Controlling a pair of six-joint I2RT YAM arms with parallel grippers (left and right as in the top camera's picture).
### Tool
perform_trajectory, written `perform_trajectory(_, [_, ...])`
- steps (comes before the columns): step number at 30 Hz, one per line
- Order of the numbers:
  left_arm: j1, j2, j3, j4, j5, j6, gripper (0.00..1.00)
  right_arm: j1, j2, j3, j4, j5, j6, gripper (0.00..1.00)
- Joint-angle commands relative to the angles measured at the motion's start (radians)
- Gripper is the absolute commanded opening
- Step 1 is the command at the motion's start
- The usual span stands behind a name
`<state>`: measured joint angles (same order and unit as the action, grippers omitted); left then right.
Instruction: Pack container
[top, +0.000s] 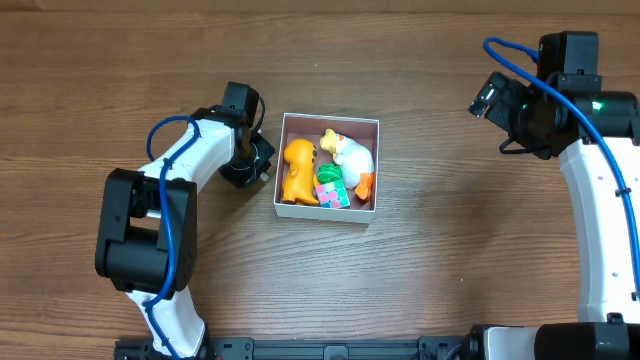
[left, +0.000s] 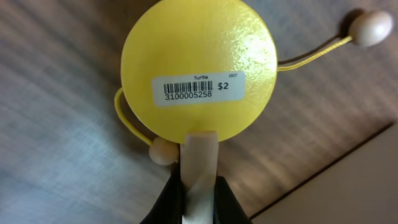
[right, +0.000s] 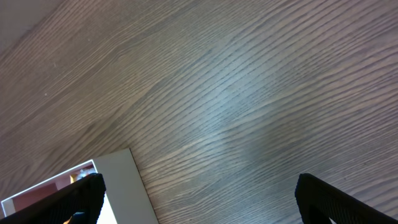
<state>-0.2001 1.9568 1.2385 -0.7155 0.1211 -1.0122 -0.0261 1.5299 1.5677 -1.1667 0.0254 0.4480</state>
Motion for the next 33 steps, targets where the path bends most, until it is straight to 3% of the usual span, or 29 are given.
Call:
perform_trajectory(1, [0.024, 0.028, 0.005, -0.084, 0.010, 0.100, 0.04, -0.002, 0.002, 0.004, 0.006, -0.002, 0.004, 1.00])
perform_trajectory(9, [0.042, -0.239, 0.156, -0.226, -0.004, 0.416, 0.10, -0.002, 0.002, 0.004, 0.006, -0.002, 0.004, 1.00])
perform_trajectory(14, [-0.093, -0.384, 0.227, -0.264, -0.008, 0.637, 0.09, -0.002, 0.002, 0.004, 0.006, -0.002, 0.004, 1.00])
perform_trajectory(18, [-0.230, -0.366, 0.204, -0.243, -0.123, 0.658, 0.13, -0.002, 0.002, 0.004, 0.006, -0.002, 0.004, 1.00])
perform_trajectory(23, [-0.319, -0.238, 0.184, -0.149, -0.108, 0.638, 0.20, -0.002, 0.002, 0.004, 0.006, -0.002, 0.004, 1.00])
perform_trajectory(27, [-0.338, -0.172, 0.184, -0.092, -0.039, 0.639, 0.41, -0.002, 0.002, 0.004, 0.006, -0.002, 0.004, 1.00])
perform_trajectory(28, [-0.338, -0.171, 0.185, -0.095, -0.016, 0.639, 0.47, -0.002, 0.002, 0.004, 0.006, -0.002, 0.004, 1.00])
perform_trajectory(33, [-0.315, -0.219, 0.325, -0.280, -0.036, 0.638, 0.46, -0.002, 0.002, 0.004, 0.006, -0.002, 0.004, 1.00])
